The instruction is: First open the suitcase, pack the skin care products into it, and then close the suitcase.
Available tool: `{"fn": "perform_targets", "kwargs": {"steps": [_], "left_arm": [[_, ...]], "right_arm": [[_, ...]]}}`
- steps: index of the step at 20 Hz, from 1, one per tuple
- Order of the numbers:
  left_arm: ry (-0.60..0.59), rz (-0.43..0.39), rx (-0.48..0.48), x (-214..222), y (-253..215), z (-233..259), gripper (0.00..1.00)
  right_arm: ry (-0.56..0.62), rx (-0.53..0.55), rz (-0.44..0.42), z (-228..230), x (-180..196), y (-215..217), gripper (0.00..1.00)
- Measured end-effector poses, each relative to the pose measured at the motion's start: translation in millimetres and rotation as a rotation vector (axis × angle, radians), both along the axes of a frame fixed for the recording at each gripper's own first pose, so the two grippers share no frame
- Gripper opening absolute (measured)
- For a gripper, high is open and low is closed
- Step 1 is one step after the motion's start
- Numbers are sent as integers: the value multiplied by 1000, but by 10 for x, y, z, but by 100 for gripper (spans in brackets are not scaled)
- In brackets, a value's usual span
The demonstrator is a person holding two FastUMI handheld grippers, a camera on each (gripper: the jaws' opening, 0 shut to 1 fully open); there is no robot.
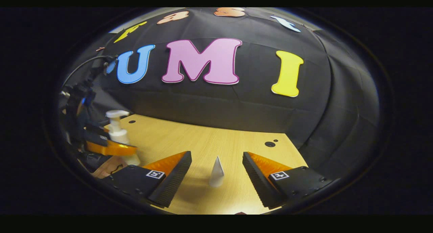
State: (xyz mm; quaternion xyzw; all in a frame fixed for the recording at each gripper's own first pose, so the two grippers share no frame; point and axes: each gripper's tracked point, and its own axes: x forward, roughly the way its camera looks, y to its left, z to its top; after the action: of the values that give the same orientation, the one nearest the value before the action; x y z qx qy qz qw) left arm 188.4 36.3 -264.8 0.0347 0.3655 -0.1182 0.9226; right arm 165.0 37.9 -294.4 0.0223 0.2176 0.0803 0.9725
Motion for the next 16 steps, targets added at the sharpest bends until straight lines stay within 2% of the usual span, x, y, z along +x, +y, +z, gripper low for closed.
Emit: {"fn": "perform_targets", "kwargs": {"steps": [3,5,10,13,14,16], "left_arm": [[138,60,-19,-440,469,165,53],[252,73,-18,-743,774,92,54],[570,142,28,-1421,1413,-616,54],[679,181,63,-1584,1736,-992,54],[708,184,76,-1604,1824,-1102,58],[766,176,121,-1658,2011,-1279,58]], "right_arm": [[-29,25,-38,116,12,-31,97],[-29,50,-59,118,8,-18,96],[-12,70,-68,61,-115,48,97],[35,36,-56,-123,-231,53,97],[44,28,-55,-167,-252,37,96],[70,22,-50,-290,-285,34,96]]}}
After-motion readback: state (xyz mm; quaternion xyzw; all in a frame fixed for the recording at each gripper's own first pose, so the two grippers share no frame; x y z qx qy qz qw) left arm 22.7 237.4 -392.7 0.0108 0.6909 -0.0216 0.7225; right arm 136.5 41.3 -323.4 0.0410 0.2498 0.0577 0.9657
